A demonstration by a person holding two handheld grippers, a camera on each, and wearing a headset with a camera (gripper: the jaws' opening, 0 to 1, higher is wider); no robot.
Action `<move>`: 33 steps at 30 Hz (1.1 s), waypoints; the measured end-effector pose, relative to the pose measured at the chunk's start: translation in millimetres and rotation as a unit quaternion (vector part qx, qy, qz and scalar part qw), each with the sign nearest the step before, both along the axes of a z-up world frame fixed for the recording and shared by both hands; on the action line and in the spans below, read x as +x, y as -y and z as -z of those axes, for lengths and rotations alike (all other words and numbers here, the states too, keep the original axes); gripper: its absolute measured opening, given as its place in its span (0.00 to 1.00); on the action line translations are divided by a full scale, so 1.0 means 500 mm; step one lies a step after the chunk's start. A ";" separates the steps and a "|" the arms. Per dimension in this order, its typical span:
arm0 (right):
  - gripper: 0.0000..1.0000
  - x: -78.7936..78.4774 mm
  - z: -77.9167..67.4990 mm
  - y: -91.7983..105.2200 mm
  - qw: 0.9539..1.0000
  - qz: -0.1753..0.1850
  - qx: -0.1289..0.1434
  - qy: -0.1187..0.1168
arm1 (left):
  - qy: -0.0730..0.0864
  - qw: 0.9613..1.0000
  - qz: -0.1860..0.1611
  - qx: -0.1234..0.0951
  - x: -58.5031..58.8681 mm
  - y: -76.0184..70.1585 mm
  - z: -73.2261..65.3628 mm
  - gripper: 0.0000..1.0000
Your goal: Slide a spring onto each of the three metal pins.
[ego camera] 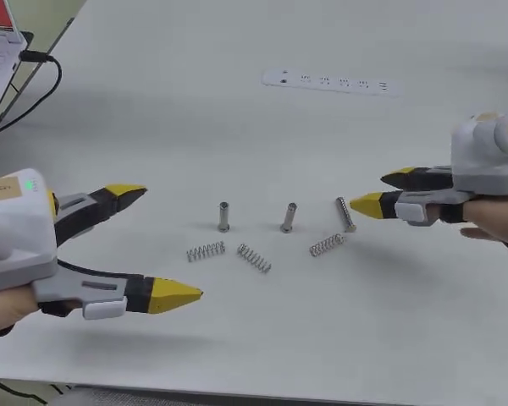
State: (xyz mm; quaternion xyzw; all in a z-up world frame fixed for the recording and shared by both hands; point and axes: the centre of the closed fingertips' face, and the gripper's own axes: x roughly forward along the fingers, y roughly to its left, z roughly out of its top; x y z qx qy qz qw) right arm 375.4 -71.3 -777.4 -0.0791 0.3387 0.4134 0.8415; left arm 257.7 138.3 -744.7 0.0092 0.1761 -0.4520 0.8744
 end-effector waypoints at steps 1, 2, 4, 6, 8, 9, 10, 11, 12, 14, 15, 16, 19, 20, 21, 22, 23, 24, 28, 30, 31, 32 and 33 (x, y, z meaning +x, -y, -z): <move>0.44 0.004 0.004 0.001 1.000 0.004 -0.004 -0.002 | 0.000 1.000 0.000 0.001 0.000 0.000 0.000 0.99; 0.45 0.007 0.009 -0.001 1.000 0.004 -0.006 -0.007 | 0.001 1.000 0.001 0.001 -0.001 0.000 0.000 0.99; 0.43 0.008 0.020 -0.004 1.000 0.012 -0.007 -0.027 | 0.001 1.000 -0.001 0.000 0.000 0.000 -0.001 0.99; 0.41 0.014 0.027 -0.008 0.999 0.012 -0.012 -0.030 | 0.001 1.000 -0.001 0.000 0.001 -0.001 -0.002 0.99; 0.36 0.019 0.031 -0.009 0.999 0.017 -0.014 -0.038 | 0.001 1.000 -0.002 0.001 0.002 -0.001 -0.002 0.99; 0.35 0.022 0.034 -0.009 0.999 0.020 -0.014 -0.043 | 0.001 1.000 -0.002 0.000 0.002 -0.001 -0.002 0.99; 0.35 0.025 0.036 -0.010 0.999 0.023 -0.014 -0.046 | 0.000 1.000 -0.002 0.000 0.001 0.000 -0.002 0.99; 0.34 0.030 0.039 -0.010 0.998 0.024 -0.015 -0.048 | 0.001 1.000 -0.002 0.001 0.001 0.000 -0.002 0.99; 0.34 0.033 0.043 -0.008 0.998 0.028 -0.019 -0.053 | 0.000 1.000 -0.002 0.001 0.001 0.000 -0.001 0.99; 0.33 0.038 0.050 -0.008 0.998 0.030 -0.022 -0.059 | 0.000 1.000 -0.002 0.002 0.001 0.000 0.000 0.99; 0.32 0.038 0.057 -0.003 0.997 0.036 -0.029 -0.069 | -0.002 1.000 -0.003 0.001 0.001 0.000 0.000 0.99; 0.30 0.039 0.061 -0.002 0.996 0.036 -0.032 -0.073 | -0.001 1.000 -0.003 0.001 0.001 -0.001 0.001 0.99; 0.29 0.041 0.073 -0.001 0.995 0.039 -0.040 -0.082 | -0.002 1.000 -0.004 0.001 0.001 -0.002 0.002 0.99; 0.29 0.040 0.075 -0.002 0.995 0.038 -0.041 -0.085 | -0.002 1.000 -0.005 0.002 0.001 -0.003 0.003 0.99; 0.28 0.040 0.077 -0.003 0.995 0.038 -0.042 -0.088 | -0.002 1.000 -0.005 0.002 0.002 -0.003 0.003 0.99; 0.28 0.041 0.081 -0.003 0.994 0.041 -0.045 -0.090 | -0.002 1.000 -0.005 0.002 0.002 -0.003 0.003 0.99; 0.28 0.041 0.083 -0.003 0.994 0.042 -0.047 -0.092 | -0.002 1.000 -0.006 0.001 0.002 -0.003 0.003 0.99; 0.26 0.042 0.085 -0.004 0.993 0.044 -0.047 -0.096 | -0.003 1.000 -0.006 0.002 0.003 -0.004 0.003 0.99; 0.23 0.046 0.095 -0.005 0.991 0.058 -0.048 -0.111 | -0.004 1.000 -0.005 0.002 0.002 -0.003 0.005 0.99; 0.21 0.046 0.100 -0.008 0.990 0.062 -0.052 -0.118 | -0.005 1.000 -0.004 0.003 0.002 -0.003 0.007 0.99; 0.21 0.046 0.102 -0.011 0.989 0.064 -0.053 -0.121 | -0.005 1.000 -0.003 0.003 0.001 -0.002 0.007 0.99; 0.21 0.046 0.104 -0.012 0.989 0.065 -0.055 -0.123 | -0.005 1.000 -0.004 0.004 0.001 -0.003 0.007 0.99; 0.20 0.045 0.107 -0.012 0.988 0.069 -0.058 -0.128 | -0.005 1.000 -0.004 0.004 0.002 -0.003 0.007 0.99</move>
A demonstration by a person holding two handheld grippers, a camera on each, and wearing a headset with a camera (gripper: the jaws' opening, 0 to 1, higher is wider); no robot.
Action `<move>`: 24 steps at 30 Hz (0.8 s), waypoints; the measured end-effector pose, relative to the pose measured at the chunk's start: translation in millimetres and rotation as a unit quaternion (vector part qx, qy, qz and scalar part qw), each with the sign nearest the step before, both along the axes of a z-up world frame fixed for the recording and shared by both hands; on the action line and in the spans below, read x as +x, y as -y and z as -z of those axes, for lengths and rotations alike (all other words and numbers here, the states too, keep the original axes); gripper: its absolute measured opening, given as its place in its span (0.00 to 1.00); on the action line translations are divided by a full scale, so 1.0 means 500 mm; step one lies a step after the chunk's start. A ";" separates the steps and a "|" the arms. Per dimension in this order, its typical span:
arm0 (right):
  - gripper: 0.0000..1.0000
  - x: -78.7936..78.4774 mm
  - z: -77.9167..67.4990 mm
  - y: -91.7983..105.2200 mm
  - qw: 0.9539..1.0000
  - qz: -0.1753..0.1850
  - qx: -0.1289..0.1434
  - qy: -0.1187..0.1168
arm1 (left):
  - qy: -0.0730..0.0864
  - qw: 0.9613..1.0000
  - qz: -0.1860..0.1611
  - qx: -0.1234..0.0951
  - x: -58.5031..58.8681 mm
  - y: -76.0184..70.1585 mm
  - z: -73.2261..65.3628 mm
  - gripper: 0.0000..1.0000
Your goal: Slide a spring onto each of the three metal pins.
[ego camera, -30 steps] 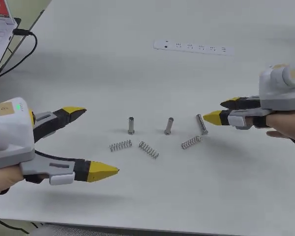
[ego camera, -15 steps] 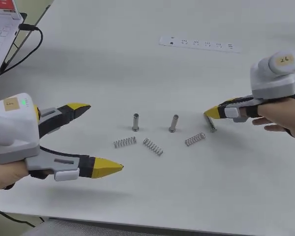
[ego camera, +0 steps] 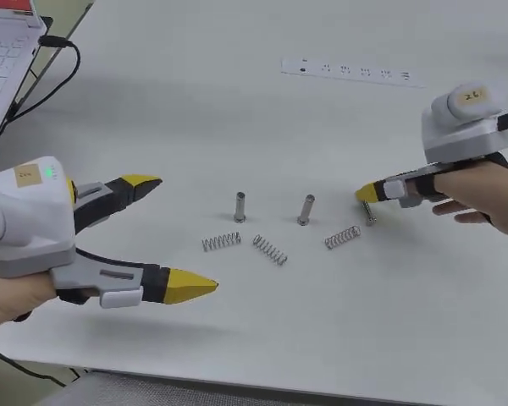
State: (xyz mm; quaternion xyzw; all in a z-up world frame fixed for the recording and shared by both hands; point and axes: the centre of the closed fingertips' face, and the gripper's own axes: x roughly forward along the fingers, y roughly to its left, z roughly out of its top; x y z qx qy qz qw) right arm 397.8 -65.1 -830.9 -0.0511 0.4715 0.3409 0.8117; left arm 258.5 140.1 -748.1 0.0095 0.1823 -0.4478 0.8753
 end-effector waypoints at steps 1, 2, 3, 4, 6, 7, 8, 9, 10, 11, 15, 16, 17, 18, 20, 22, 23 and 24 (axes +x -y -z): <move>0.20 0.000 0.001 -0.001 1.000 0.002 0.000 -0.003 | 0.000 1.000 -0.001 -0.001 0.000 -0.001 0.000 0.99; 0.19 -0.001 0.003 -0.003 1.000 0.004 0.000 -0.008 | 0.000 1.000 -0.002 -0.001 0.000 -0.001 0.000 0.99; 0.19 -0.001 0.005 -0.004 1.000 0.005 -0.002 -0.008 | 0.000 1.000 -0.002 -0.001 0.000 -0.002 0.000 0.99; 0.18 -0.001 0.006 -0.004 1.000 0.006 -0.005 -0.009 | 0.000 1.000 -0.002 -0.001 0.000 -0.003 0.000 0.99; 0.17 -0.002 0.009 -0.007 1.000 0.008 -0.007 -0.014 | -0.001 1.000 -0.004 0.000 -0.001 -0.006 0.002 0.99; 0.16 -0.003 0.011 -0.007 1.000 0.011 -0.010 -0.018 | -0.002 1.000 -0.004 0.000 -0.001 -0.007 0.003 0.99; 0.15 -0.002 0.013 -0.009 1.000 0.011 -0.011 -0.018 | -0.002 1.000 -0.005 -0.001 -0.001 -0.008 0.003 0.99; 0.15 -0.003 0.014 -0.009 1.000 0.012 -0.013 -0.019 | -0.001 1.000 -0.006 -0.001 -0.001 -0.009 0.004 0.99; 0.15 -0.003 0.015 -0.010 1.000 0.014 -0.014 -0.022 | -0.002 1.000 -0.006 -0.001 -0.002 -0.009 0.004 0.99; 0.15 -0.002 0.017 -0.010 0.999 0.016 -0.017 -0.024 | -0.002 1.000 -0.006 -0.001 -0.002 -0.010 0.005 0.99; 0.13 -0.004 0.024 -0.010 0.999 0.018 -0.023 -0.031 | -0.003 1.000 -0.006 -0.001 -0.002 -0.010 0.006 0.99; 0.13 -0.004 0.025 -0.008 0.999 0.019 -0.027 -0.033 | -0.003 1.000 -0.007 -0.001 -0.002 -0.010 0.006 0.99; 0.12 -0.003 0.026 -0.007 0.999 0.020 -0.029 -0.034 | -0.002 1.000 -0.007 -0.001 -0.001 -0.011 0.005 0.99; 0.11 -0.003 0.028 -0.005 0.999 0.022 -0.033 -0.037 | -0.002 1.000 -0.007 -0.002 0.000 -0.010 0.004 0.99; 0.11 -0.002 0.028 -0.005 0.998 0.022 -0.035 -0.037 | -0.001 1.000 -0.007 -0.002 0.001 -0.010 0.003 0.99; 0.10 -0.002 0.030 -0.004 0.998 0.019 -0.040 -0.037 | -0.001 1.000 -0.007 -0.002 0.003 -0.010 0.003 0.99; 0.10 -0.002 0.031 -0.003 0.998 0.018 -0.044 -0.038 | -0.001 1.000 -0.007 -0.003 0.003 -0.009 0.003 0.99; 0.10 -0.001 0.032 -0.002 0.998 0.016 -0.047 -0.038 | -0.001 1.000 -0.006 -0.002 0.003 -0.009 0.003 0.99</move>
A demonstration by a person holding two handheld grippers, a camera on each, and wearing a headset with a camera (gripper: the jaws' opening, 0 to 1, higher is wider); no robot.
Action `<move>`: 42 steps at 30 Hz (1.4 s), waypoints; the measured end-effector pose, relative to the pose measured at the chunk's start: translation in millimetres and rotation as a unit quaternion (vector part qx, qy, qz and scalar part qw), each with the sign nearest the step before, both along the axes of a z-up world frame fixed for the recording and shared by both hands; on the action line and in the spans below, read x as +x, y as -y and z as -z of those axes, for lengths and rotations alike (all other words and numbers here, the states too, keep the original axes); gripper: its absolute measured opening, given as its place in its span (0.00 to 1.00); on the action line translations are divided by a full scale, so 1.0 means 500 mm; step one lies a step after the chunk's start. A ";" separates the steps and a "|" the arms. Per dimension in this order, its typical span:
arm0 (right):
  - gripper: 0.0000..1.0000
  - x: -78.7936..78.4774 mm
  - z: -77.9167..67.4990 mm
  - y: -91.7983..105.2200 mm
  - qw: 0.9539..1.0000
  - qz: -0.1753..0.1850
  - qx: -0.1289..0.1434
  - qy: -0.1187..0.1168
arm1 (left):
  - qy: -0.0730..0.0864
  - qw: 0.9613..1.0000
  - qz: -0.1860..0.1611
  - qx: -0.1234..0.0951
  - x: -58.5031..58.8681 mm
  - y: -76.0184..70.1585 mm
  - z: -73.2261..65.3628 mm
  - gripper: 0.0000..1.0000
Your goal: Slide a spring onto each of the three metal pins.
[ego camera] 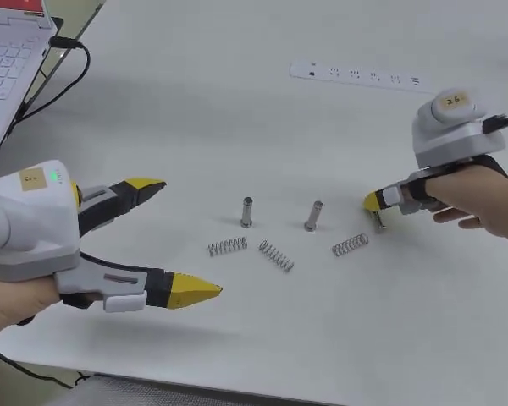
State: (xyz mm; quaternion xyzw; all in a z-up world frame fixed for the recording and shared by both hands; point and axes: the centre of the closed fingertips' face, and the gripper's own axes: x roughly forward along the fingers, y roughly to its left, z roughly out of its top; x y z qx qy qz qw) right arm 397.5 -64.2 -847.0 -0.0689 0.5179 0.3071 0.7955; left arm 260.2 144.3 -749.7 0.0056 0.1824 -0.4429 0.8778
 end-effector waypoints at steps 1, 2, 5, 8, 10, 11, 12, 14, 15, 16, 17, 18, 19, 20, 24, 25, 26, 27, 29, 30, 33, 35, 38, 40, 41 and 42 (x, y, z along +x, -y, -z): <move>0.10 0.001 0.002 0.001 1.000 -0.003 -0.004 0.001 | 0.000 1.000 0.000 0.000 0.000 0.000 0.000 0.99; 0.09 0.001 0.003 0.001 1.000 -0.005 -0.009 0.001 | 0.000 1.000 0.001 0.000 0.000 0.001 0.000 0.99; 0.09 -0.001 0.008 0.002 1.000 -0.013 -0.019 0.000 | 0.001 1.000 0.003 -0.001 0.000 0.003 0.000 0.99; 0.08 -0.001 0.008 0.001 1.000 -0.016 -0.026 0.003 | 0.000 1.000 0.004 -0.001 0.001 0.004 0.000 0.99; 0.08 0.000 0.008 0.002 0.999 -0.017 -0.028 0.002 | 0.000 1.000 0.005 -0.001 0.003 0.004 0.001 0.99; 0.08 0.000 0.009 0.002 0.999 -0.016 -0.029 0.001 | 0.000 1.000 0.005 0.000 0.004 0.004 0.001 0.99; 0.08 0.001 0.009 0.002 0.999 -0.014 -0.030 0.001 | 0.000 1.000 0.006 -0.001 0.004 0.004 0.001 0.99; 0.08 0.001 0.009 0.002 0.999 -0.014 -0.031 0.000 | 0.000 1.000 0.006 -0.001 0.005 0.005 0.001 0.99; 0.07 0.001 0.009 0.002 0.999 -0.013 -0.034 -0.001 | -0.001 1.000 0.006 -0.001 0.005 0.006 0.001 0.99; 0.07 0.001 0.009 0.002 0.999 -0.012 -0.035 -0.002 | -0.002 1.000 0.007 -0.002 0.005 0.007 0.002 0.99; 0.07 0.002 0.009 0.002 0.999 -0.010 -0.037 -0.002 | -0.002 1.000 0.008 -0.001 0.005 0.008 0.002 0.99; 0.07 0.002 0.009 0.002 0.999 -0.006 -0.038 -0.004 | -0.001 1.000 0.008 0.000 0.005 0.008 0.003 0.99; 0.07 0.002 0.009 0.003 0.999 0.000 -0.039 -0.006 | -0.002 1.000 0.009 0.000 0.005 0.009 0.003 0.99; 0.06 0.002 0.009 0.004 0.999 0.005 -0.039 -0.007 | -0.002 1.000 0.009 -0.001 0.005 0.009 0.003 0.99; 0.06 0.004 0.008 0.005 0.999 0.014 -0.036 -0.006 | -0.002 1.000 0.009 -0.002 0.006 0.010 0.002 0.99; 0.06 0.004 0.008 0.005 0.999 0.016 -0.035 -0.005 | -0.001 1.000 0.009 -0.002 0.005 0.010 0.002 0.99; 0.06 0.004 0.007 0.006 0.999 0.018 -0.033 -0.004 | -0.001 1.000 0.009 -0.002 0.005 0.010 0.002 0.99; 0.06 0.004 0.007 0.006 0.999 0.020 -0.032 -0.004 | -0.002 1.000 0.009 -0.002 0.005 0.010 0.002 0.99; 0.06 0.005 0.007 0.007 0.999 0.021 -0.033 -0.001 | -0.002 1.000 0.010 -0.001 0.004 0.011 0.002 0.99; 0.06 0.005 0.007 0.008 0.999 0.019 -0.034 0.001 | -0.002 1.000 0.010 -0.001 0.004 0.011 0.002 0.99; 0.05 0.003 0.006 0.010 0.999 0.012 -0.038 0.006 | -0.001 1.000 0.009 -0.002 0.005 0.012 0.001 0.99; 0.05 0.002 0.002 0.012 0.999 0.012 -0.034 0.010 | 0.000 1.000 0.009 -0.003 0.005 0.012 0.000 0.99; 0.05 0.001 -0.003 0.015 0.999 0.013 -0.028 0.015 | 0.000 1.000 0.007 -0.002 0.006 0.011 0.000 0.99; 0.05 -0.001 -0.005 0.017 0.999 0.013 -0.025 0.018 | 0.000 1.000 0.007 -0.003 0.006 0.012 0.000 0.99; 0.05 -0.002 -0.006 0.019 0.999 0.013 -0.024 0.018 | 0.001 1.000 0.007 -0.004 0.006 0.013 -0.001 0.99; 0.05 -0.003 -0.007 0.020 0.999 0.012 -0.022 0.021 | 0.002 1.000 0.007 -0.003 0.006 0.014 -0.001 0.99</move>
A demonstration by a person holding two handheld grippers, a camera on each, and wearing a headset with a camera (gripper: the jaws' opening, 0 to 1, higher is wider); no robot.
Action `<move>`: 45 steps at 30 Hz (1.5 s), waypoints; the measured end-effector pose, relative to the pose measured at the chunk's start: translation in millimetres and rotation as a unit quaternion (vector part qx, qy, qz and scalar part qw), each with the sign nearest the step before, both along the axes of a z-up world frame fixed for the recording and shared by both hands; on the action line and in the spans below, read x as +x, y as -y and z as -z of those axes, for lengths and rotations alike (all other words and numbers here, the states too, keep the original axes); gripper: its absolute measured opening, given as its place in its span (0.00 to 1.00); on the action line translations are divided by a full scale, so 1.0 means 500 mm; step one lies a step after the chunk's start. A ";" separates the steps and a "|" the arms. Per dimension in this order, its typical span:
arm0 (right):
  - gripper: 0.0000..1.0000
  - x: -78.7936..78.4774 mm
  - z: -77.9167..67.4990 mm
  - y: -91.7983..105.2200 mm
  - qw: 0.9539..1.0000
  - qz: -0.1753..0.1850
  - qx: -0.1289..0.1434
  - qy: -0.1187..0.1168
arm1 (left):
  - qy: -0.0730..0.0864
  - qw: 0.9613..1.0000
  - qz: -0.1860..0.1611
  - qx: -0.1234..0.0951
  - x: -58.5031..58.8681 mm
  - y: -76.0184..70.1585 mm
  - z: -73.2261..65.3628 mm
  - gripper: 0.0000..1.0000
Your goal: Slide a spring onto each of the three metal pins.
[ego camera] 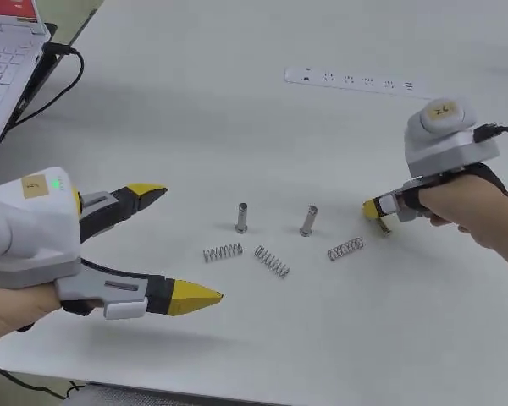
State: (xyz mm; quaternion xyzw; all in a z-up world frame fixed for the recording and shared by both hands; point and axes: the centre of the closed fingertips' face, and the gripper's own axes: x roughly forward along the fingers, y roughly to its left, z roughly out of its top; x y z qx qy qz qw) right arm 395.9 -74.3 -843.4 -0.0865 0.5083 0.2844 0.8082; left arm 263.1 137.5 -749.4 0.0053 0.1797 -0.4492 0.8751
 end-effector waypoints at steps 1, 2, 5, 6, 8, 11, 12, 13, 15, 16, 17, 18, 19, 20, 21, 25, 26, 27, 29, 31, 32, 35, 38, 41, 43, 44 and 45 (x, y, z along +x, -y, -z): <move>0.05 -0.001 -0.001 0.001 1.000 0.000 0.001 0.002 | 0.000 1.000 0.000 0.000 -0.001 0.000 0.000 0.99; 0.05 -0.002 -0.002 0.002 1.000 -0.001 0.002 0.004 | -0.001 1.000 0.000 -0.001 -0.001 0.001 0.000 0.99; 0.05 -0.006 -0.006 0.005 1.000 0.000 0.010 0.010 | -0.002 1.000 0.001 0.001 -0.003 0.001 0.002 0.99; 0.05 -0.007 -0.008 0.005 1.000 0.000 0.012 0.011 | -0.002 1.000 0.001 0.001 -0.003 0.002 0.002 0.99; 0.05 -0.011 -0.011 0.004 1.000 -0.002 0.019 0.017 | -0.001 1.000 0.001 0.000 -0.002 0.002 0.001 0.99; 0.05 -0.015 -0.015 0.004 0.999 -0.006 0.028 0.027 | 0.001 1.000 0.001 0.001 -0.002 0.004 0.001 0.99; 0.05 -0.017 -0.017 0.005 0.999 -0.005 0.030 0.031 | 0.000 1.000 0.002 0.000 -0.002 0.005 0.001 0.99; 0.05 -0.018 -0.019 0.004 0.999 -0.006 0.034 0.034 | 0.000 1.000 0.002 0.000 -0.002 0.005 0.001 0.99; 0.05 -0.021 -0.021 0.005 0.999 -0.006 0.037 0.039 | 0.000 1.000 0.003 0.000 -0.003 0.007 0.001 0.99; 0.05 -0.022 -0.021 0.005 0.998 -0.007 0.039 0.042 | 0.000 1.000 0.003 0.000 -0.003 0.008 0.001 0.99; 0.05 -0.023 -0.021 0.006 0.998 -0.006 0.040 0.043 | 0.000 1.000 0.004 0.000 -0.003 0.008 0.002 0.99; 0.05 -0.024 -0.021 0.007 0.998 -0.005 0.040 0.043 | 0.000 1.000 0.004 -0.001 -0.003 0.010 0.001 0.99; 0.05 -0.025 -0.022 0.006 0.998 -0.007 0.042 0.045 | 0.000 1.000 0.004 0.000 -0.003 0.010 0.002 0.99; 0.05 -0.025 -0.022 0.006 0.998 -0.008 0.044 0.047 | 0.000 1.000 0.005 0.000 -0.003 0.011 0.002 0.99; 0.05 -0.026 -0.022 0.006 0.998 -0.008 0.045 0.047 | 0.000 1.000 0.005 0.000 -0.003 0.011 0.002 0.99; 0.05 -0.026 -0.025 0.007 0.997 -0.009 0.049 0.054 | 0.000 1.000 0.005 -0.001 -0.001 0.011 0.002 0.99; 0.05 -0.026 -0.025 0.007 0.997 -0.009 0.049 0.055 | 0.000 1.000 0.005 0.000 -0.001 0.011 0.002 0.99; 0.05 -0.027 -0.026 0.007 0.997 -0.010 0.052 0.057 | 0.000 1.000 0.005 0.000 -0.001 0.011 0.002 0.99; 0.05 -0.025 -0.028 0.006 0.997 -0.010 0.056 0.060 | 0.000 1.000 0.005 0.000 0.000 0.012 0.002 0.99; 0.05 -0.024 -0.032 0.004 0.996 -0.010 0.061 0.063 | 0.000 1.000 0.005 0.001 0.000 0.012 0.002 0.99; 0.05 -0.025 -0.034 0.002 0.996 -0.010 0.063 0.064 | 0.000 1.000 0.006 0.001 0.000 0.012 0.003 0.99; 0.05 -0.024 -0.038 0.000 0.995 -0.013 0.065 0.070 | 0.001 1.000 0.006 0.001 0.000 0.014 0.002 0.99; 0.05 -0.026 -0.043 -0.001 0.994 -0.014 0.069 0.078 | 0.000 1.000 0.007 0.000 0.001 0.015 0.002 0.99; 0.05 -0.027 -0.046 0.000 0.994 -0.013 0.071 0.082 | 0.000 1.000 0.006 -0.001 0.002 0.015 0.002 0.99; 0.05 -0.028 -0.048 0.001 0.994 -0.012 0.073 0.086 | 0.000 1.000 0.006 0.000 0.002 0.015 0.002 0.99; 0.05 -0.028 -0.049 0.002 0.993 -0.011 0.074 0.089 | 0.000 1.000 0.006 -0.001 0.002 0.016 0.001 0.99; 0.05 -0.028 -0.050 0.002 0.993 -0.011 0.076 0.091 | 0.001 1.000 0.006 -0.001 0.002 0.016 0.000 0.99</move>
